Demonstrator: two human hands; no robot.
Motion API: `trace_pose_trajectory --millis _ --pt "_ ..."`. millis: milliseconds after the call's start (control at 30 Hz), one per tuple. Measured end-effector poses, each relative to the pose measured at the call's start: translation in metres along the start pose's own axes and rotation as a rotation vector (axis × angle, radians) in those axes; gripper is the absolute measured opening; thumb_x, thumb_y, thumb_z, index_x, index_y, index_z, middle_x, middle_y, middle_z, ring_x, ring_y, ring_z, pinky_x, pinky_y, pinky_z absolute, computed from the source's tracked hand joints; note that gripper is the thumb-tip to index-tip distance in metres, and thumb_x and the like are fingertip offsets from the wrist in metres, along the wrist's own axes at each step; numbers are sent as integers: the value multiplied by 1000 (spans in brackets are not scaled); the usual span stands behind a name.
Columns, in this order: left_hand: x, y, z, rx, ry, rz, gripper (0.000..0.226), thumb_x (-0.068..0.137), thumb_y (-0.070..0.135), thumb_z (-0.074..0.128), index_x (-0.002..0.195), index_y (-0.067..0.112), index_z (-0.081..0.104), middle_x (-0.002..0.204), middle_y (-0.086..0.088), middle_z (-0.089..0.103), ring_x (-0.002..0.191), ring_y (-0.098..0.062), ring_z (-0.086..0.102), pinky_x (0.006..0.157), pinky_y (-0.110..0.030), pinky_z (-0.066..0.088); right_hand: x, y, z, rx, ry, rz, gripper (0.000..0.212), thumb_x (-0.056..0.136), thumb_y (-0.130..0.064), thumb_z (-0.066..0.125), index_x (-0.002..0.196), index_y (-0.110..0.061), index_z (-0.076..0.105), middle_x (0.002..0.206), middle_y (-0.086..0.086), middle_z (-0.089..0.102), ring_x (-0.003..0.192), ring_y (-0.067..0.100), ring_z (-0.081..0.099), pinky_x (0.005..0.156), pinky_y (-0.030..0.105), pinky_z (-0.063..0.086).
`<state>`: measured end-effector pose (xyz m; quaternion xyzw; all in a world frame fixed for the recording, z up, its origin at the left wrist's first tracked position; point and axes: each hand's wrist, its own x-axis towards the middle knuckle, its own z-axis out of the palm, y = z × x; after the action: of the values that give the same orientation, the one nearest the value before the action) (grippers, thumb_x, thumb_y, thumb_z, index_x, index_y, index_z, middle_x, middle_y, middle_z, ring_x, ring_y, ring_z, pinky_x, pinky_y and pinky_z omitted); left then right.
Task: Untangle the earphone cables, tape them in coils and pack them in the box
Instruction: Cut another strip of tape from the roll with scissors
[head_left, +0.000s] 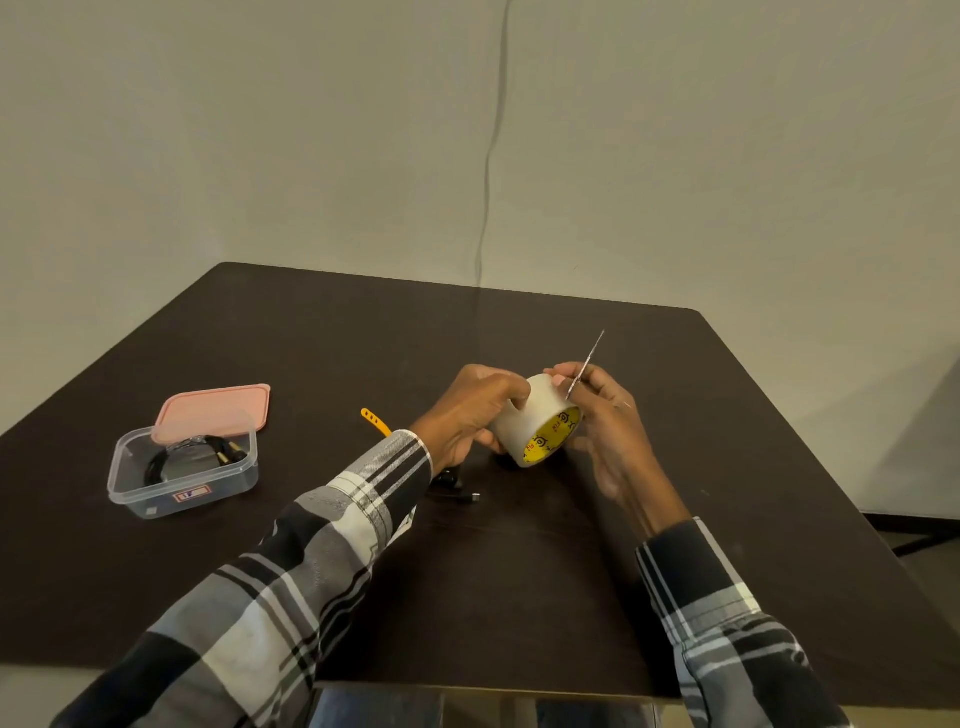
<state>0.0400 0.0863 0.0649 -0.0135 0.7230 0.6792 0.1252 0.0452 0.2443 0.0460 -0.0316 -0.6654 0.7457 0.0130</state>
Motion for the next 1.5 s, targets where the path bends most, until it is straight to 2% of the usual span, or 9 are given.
trace_pose_trajectory --millis 167,300,400,700,867,1033,1200,1367,1500 --pt "2 -16 1 36 92 43 37 83 -6 43 101 8 72 96 -12 69 94 -30 65 74 -46 60 3 -2 6 -21 -8 -12 8 95 -14 63 100 -18 68 105 1 74 87 14 65 65 33 52" --pt "2 -20 -7 -123 -24 -35 43 72 14 57 113 5 67 113 -18 67 105 -34 64 81 -52 59 5 -1 7 -10 -8 -14 9 96 -11 61 99 -16 67 112 4 74 93 16 66 70 36 54" --pt "2 -16 -6 -164 -13 -55 53 68 28 69 116 5 63 114 -17 66 105 -34 65 81 -51 59 7 -1 8 -22 -10 -19 12 97 -11 60 106 -12 66 113 3 74 91 13 67 69 34 56" --pt "4 -15 -3 -167 -6 -86 58 56 20 69 112 5 64 111 -16 67 103 -33 66 85 -55 57 3 0 10 -13 -14 -54 11 96 -9 61 106 -10 64 110 2 74 86 9 67 71 31 56" --pt "4 -16 -5 -208 -11 -89 48 53 11 65 100 3 67 111 -19 67 104 -36 65 79 -52 59 2 1 12 -14 -14 -60 7 96 -9 61 99 -14 65 109 3 75 88 12 67 71 32 55" --pt "4 -19 -7 -216 -51 -68 18 68 -2 62 82 7 67 97 -16 66 98 -35 63 76 -49 58 1 2 12 -2 -25 -58 8 96 -8 61 96 -15 64 112 4 75 94 16 68 78 37 55" --pt "5 -22 -8 -199 -55 -54 41 65 -2 62 105 0 70 110 -22 68 105 -38 64 81 -55 58 1 4 13 14 -17 -69 10 95 -7 60 93 -16 64 106 0 76 95 16 67 81 41 54" --pt "4 -31 -4 -30 23 27 45 77 -14 46 110 6 70 102 -16 70 100 -34 66 68 -41 61 2 5 13 12 1 -78 11 95 -9 62 89 -19 64 107 1 75 98 18 65 77 39 52" --pt "2 -29 -12 -200 -89 -49 46 72 6 57 116 -2 65 116 -22 66 110 -36 63 88 -52 57 4 5 11 18 2 -57 9 95 -10 61 92 -18 63 110 2 75 102 22 66 78 41 53"
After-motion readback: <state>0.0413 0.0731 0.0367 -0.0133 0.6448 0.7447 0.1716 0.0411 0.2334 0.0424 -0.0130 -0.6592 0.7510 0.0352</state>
